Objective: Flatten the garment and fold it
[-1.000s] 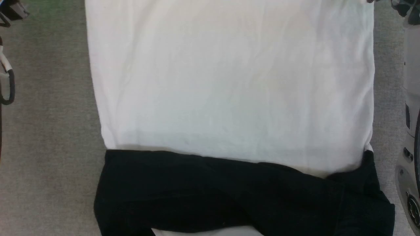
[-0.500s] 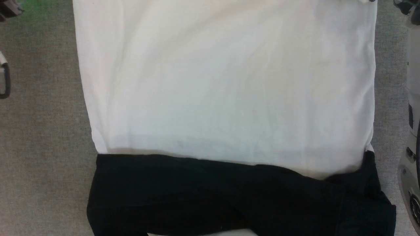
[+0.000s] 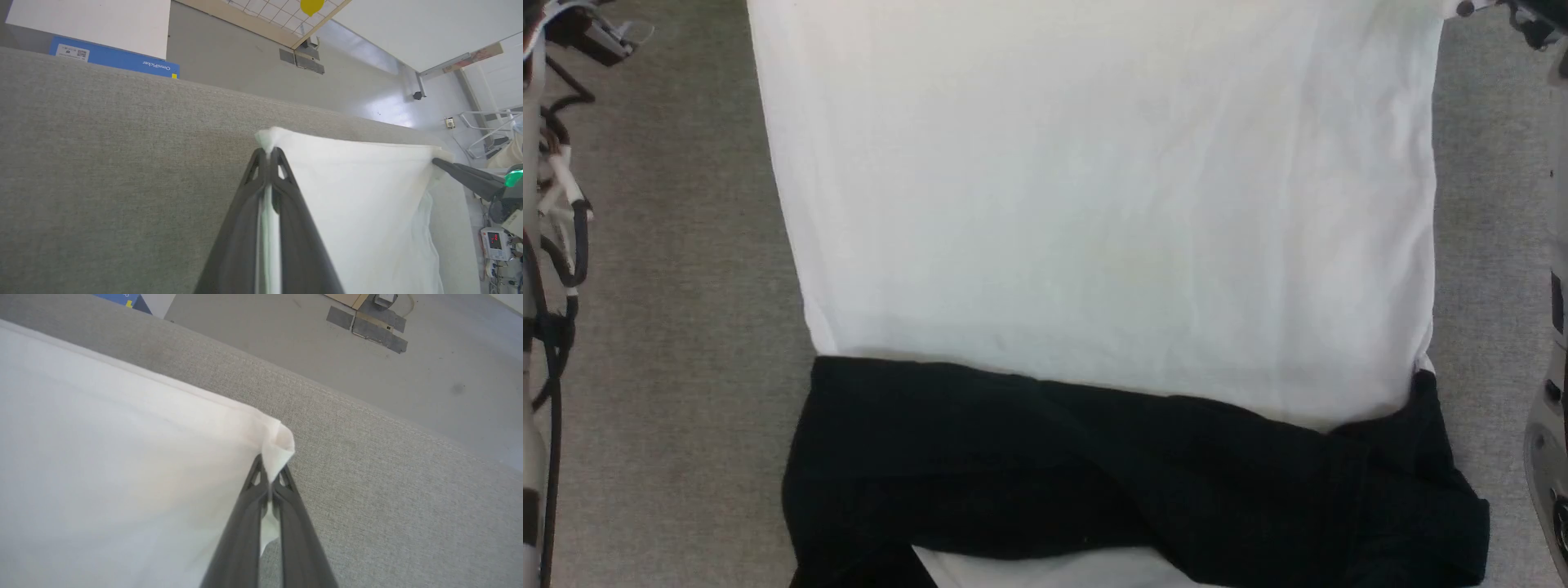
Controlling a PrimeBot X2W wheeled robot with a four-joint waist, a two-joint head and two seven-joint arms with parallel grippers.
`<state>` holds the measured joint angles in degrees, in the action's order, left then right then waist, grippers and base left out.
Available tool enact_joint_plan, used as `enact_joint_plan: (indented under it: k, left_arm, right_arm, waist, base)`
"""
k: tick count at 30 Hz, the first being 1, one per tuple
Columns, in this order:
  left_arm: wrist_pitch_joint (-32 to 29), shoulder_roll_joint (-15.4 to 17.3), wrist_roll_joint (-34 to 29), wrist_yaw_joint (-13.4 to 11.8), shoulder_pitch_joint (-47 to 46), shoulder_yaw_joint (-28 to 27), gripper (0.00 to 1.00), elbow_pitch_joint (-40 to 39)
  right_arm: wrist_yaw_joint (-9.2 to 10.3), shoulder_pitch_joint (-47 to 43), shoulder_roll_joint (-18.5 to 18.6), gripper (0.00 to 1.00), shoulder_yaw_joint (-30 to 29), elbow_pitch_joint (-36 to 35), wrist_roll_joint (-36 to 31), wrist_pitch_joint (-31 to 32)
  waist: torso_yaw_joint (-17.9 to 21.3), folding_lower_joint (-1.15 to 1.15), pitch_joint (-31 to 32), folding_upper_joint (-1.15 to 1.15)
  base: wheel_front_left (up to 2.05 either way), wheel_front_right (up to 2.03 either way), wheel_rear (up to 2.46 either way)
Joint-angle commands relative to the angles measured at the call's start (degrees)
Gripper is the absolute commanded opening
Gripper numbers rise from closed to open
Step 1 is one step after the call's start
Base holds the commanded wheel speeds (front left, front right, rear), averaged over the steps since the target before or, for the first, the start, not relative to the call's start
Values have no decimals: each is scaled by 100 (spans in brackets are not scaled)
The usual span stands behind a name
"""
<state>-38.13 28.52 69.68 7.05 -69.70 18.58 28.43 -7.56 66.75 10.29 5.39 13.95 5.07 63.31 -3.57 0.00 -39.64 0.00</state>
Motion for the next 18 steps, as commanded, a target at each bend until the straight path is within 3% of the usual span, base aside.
enact_joint_plan:
  k: [1,13,18]
  left_arm:
    - [119,30,85,36,166,-49,0,-65]
    - [1126,352,328,43,1176,97,0,-830]
    - [1194,411,419,43,1592,347,0,-1077]
  right_arm:
    - [8,-147,68,0,-47,3,79,-184]
    - [8,-1061,330,0,-527,-86,655,-1279]
    - [8,-1585,378,0,-525,-137,1054,-1361]
  waist:
    - [-172,0,516,0]
    - [-308,0,2037,0]
    - [-332,0,2594,0]
  base:
    - [0,0,0]
    - [0,0,0]
    - [0,0,0]
